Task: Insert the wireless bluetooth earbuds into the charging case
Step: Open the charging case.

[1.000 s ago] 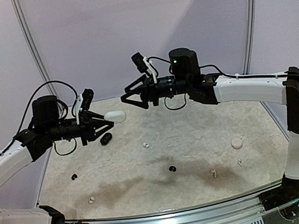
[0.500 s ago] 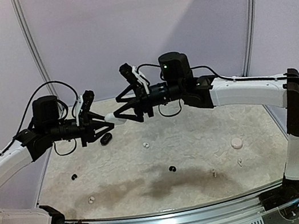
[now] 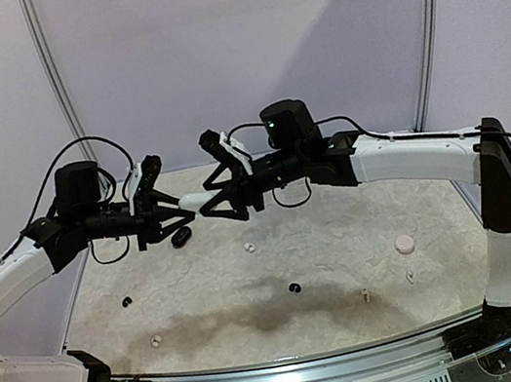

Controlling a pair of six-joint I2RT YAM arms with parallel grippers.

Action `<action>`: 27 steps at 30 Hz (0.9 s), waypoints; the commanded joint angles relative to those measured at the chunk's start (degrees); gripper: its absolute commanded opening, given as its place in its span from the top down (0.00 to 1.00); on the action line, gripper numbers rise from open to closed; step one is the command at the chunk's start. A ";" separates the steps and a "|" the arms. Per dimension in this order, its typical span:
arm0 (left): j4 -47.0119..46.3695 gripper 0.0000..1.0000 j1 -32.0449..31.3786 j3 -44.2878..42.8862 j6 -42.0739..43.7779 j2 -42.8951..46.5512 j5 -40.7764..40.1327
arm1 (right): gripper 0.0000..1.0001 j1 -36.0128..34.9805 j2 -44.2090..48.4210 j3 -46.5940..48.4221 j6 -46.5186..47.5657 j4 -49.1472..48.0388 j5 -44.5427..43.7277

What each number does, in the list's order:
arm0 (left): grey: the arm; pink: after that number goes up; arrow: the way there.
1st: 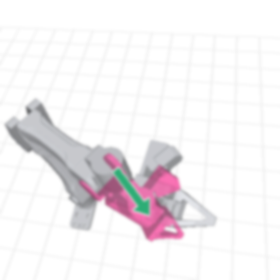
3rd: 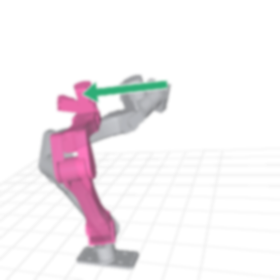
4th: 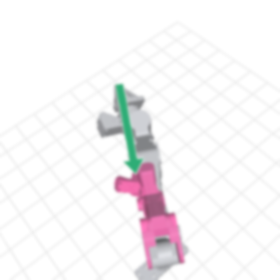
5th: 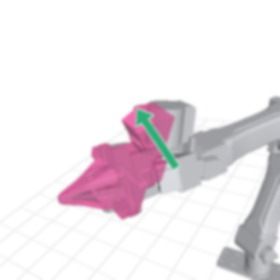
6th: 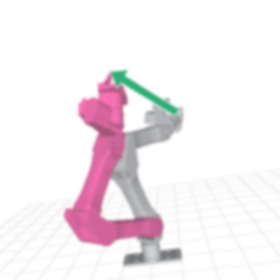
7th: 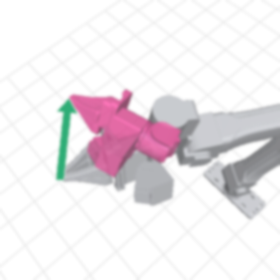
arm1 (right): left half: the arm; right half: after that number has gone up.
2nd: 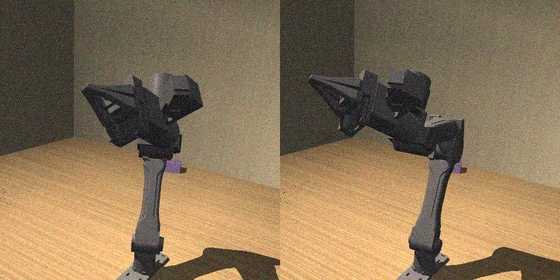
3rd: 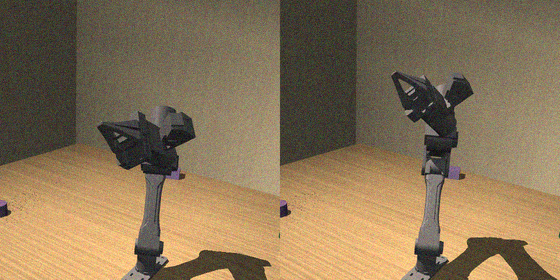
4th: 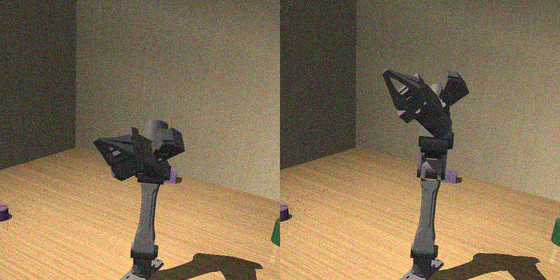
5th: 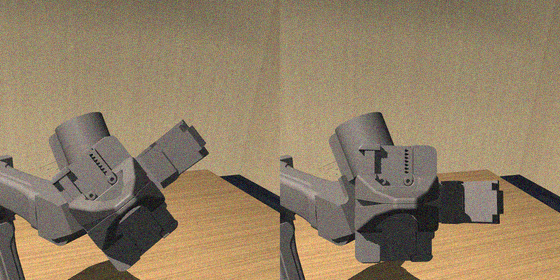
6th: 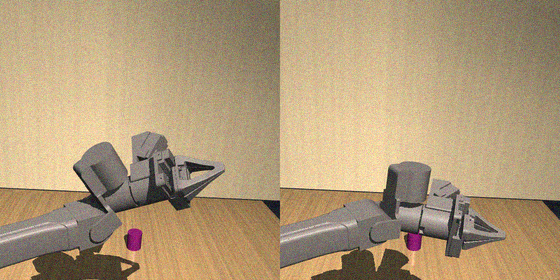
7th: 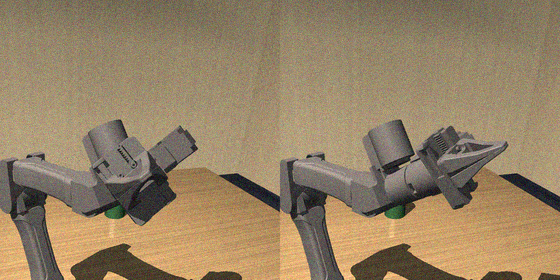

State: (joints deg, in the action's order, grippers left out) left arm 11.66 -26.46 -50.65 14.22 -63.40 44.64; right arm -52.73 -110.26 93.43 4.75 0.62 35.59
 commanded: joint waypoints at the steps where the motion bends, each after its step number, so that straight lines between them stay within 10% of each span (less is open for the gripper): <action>1: 2.49 1.00 0.10 -1.83 3.80 -0.59 2.26 | 0.25 -0.26 -1.20 3.27 0.54 2.17 -2.20; 10: 13.52 1.00 -0.65 -3.39 20.49 -0.32 1.44 | 0.29 0.17 -1.91 5.29 -0.85 2.46 -2.25; 27: 14.08 1.00 -1.14 -3.07 21.95 0.34 1.24 | 0.36 0.92 -2.21 5.62 -2.23 3.12 -1.05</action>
State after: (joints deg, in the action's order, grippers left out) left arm 23.92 -26.98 -53.65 35.55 -63.42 44.38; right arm -52.40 -111.53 97.69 3.20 4.03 35.75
